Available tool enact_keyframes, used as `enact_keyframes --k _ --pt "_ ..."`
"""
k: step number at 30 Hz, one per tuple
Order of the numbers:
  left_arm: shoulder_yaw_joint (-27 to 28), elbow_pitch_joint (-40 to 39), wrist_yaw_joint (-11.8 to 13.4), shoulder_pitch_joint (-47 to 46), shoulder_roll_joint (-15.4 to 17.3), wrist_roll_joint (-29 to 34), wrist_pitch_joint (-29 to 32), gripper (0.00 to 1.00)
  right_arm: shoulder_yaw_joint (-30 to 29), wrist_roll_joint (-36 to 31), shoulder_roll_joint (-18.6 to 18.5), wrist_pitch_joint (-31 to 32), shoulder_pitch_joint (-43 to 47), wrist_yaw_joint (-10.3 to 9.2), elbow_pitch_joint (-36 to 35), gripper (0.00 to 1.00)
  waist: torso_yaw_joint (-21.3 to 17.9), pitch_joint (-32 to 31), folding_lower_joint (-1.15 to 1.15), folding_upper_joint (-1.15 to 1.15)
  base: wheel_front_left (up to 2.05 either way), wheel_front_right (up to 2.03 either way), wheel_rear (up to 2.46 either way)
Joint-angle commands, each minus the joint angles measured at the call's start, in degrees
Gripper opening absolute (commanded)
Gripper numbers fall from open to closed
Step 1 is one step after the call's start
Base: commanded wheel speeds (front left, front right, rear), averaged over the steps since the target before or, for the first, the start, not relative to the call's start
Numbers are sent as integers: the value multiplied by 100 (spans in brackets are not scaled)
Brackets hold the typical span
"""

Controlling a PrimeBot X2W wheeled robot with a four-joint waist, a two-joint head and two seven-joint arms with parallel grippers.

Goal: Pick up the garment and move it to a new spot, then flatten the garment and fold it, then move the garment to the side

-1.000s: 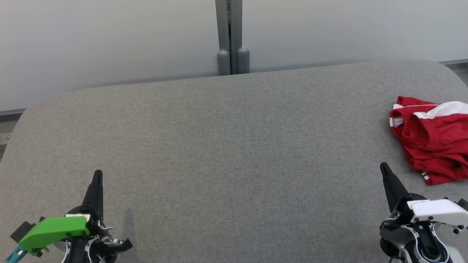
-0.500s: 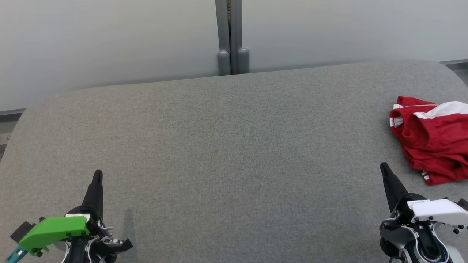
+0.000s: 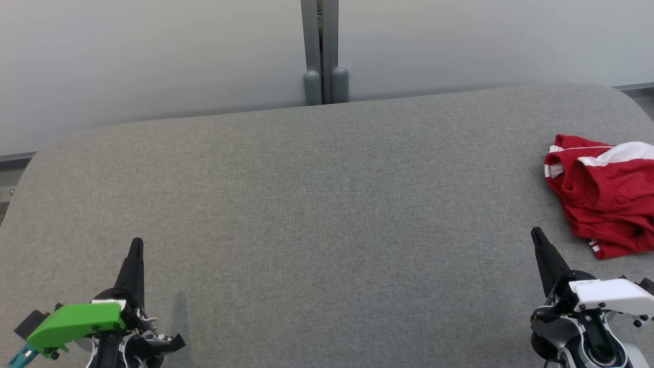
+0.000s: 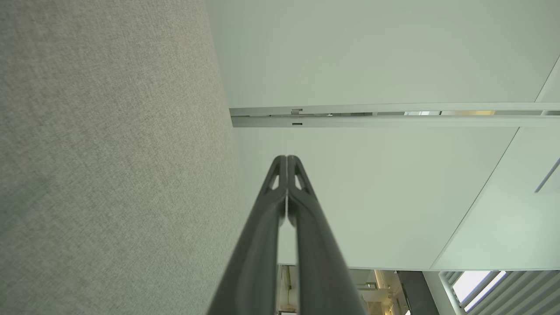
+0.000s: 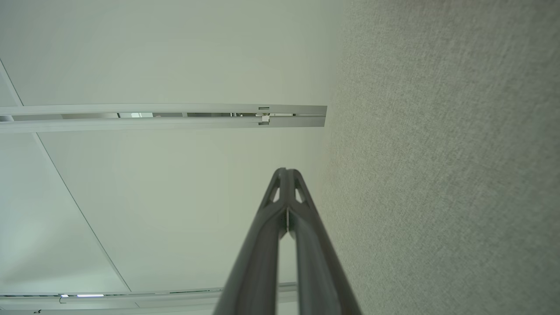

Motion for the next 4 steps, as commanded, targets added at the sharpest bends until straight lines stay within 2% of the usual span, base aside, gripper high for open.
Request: enact_keyframes --k 1,4 --pt "17 -5 -28 -62 2 32 26 0 -9 21 -32 18 17 -2 -20 0 0 0 0 0 0 0 0" --pt "18 -5 -28 -62 2 33 26 0 -9 21 -32 18 17 -2 -20 0 0 0 0 0 0 0 0"
